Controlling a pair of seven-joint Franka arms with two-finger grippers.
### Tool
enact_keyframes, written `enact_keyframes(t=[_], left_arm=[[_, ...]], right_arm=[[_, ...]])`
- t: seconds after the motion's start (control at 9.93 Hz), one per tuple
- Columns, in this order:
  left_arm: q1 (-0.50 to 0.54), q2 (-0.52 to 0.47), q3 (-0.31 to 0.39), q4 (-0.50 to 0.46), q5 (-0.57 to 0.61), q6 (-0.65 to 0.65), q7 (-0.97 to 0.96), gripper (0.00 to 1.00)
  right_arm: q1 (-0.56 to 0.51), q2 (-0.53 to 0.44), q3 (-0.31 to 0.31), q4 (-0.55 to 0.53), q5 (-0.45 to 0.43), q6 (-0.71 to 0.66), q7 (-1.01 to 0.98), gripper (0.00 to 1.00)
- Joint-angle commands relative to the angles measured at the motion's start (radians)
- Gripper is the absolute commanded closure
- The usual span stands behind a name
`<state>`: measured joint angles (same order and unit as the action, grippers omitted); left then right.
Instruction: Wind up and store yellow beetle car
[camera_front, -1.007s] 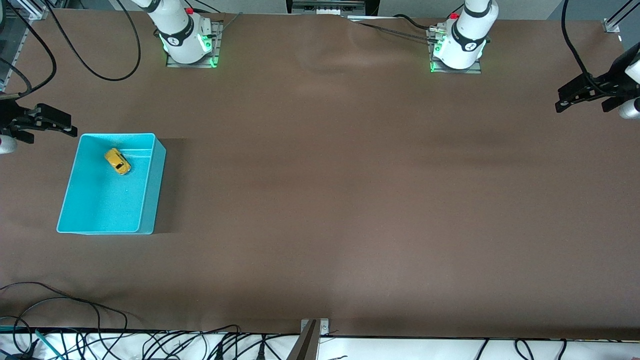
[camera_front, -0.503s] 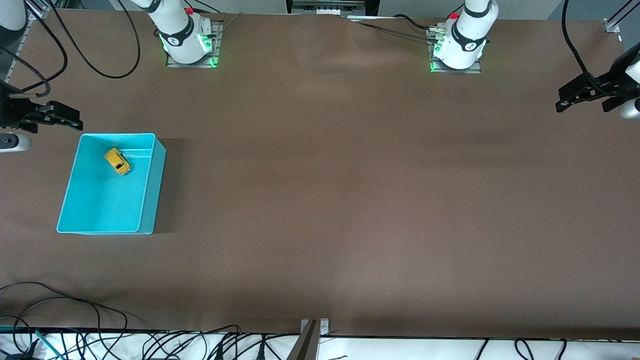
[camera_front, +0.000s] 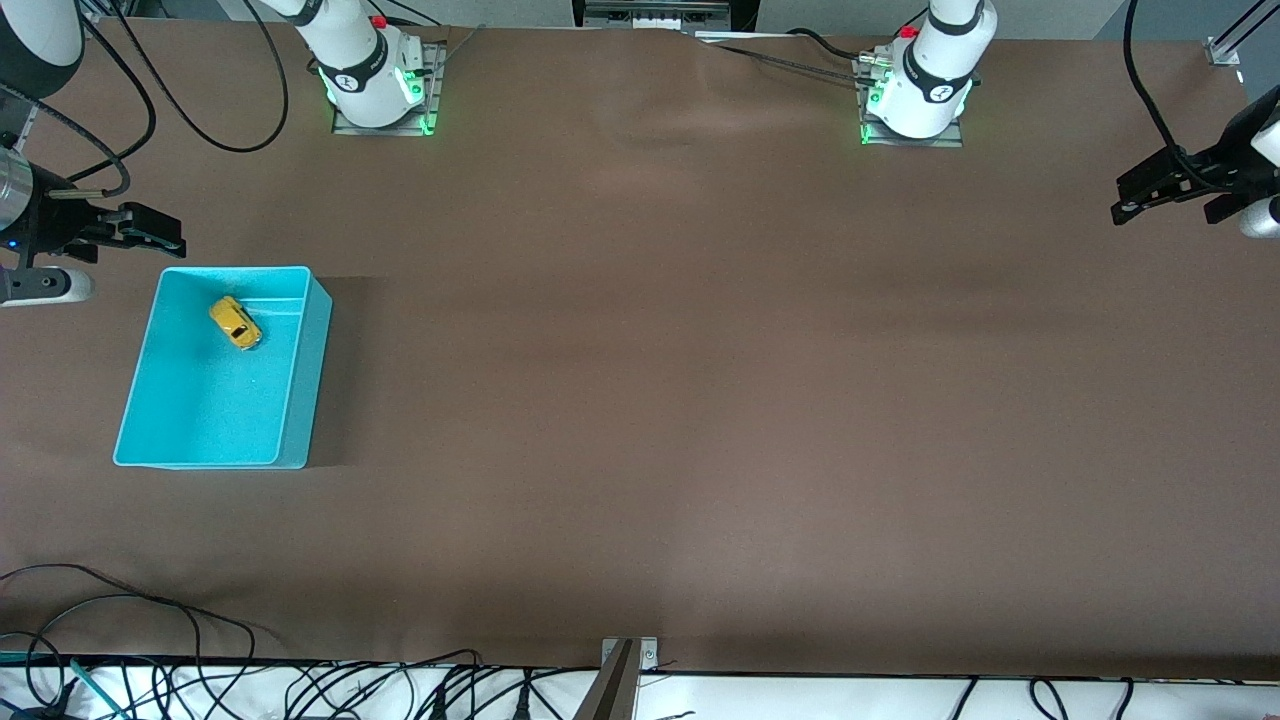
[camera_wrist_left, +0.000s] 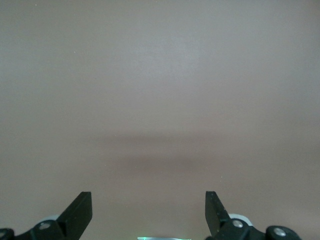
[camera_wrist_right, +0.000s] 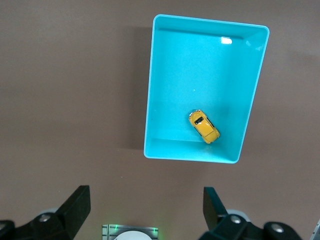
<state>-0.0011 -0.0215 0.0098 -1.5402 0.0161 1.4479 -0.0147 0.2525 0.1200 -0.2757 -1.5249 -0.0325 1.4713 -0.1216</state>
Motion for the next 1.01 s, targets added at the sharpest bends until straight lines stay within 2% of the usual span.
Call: enact_keyframes(t=[0.0,0.91], left_arm=[[0.001,0.009,-0.002,0.029,0.007,-0.021,0.013,0.0],[-0.011,0.008,-0.013,0.031,0.008,-0.023,0.013,0.0]], right_arm=[[0.008,-0.023,0.004,-0.024,-0.018,0.004,0.017,0.0],[0.021,-0.003,0.001,-0.004,0.008,0.011,0.028,0.0]])
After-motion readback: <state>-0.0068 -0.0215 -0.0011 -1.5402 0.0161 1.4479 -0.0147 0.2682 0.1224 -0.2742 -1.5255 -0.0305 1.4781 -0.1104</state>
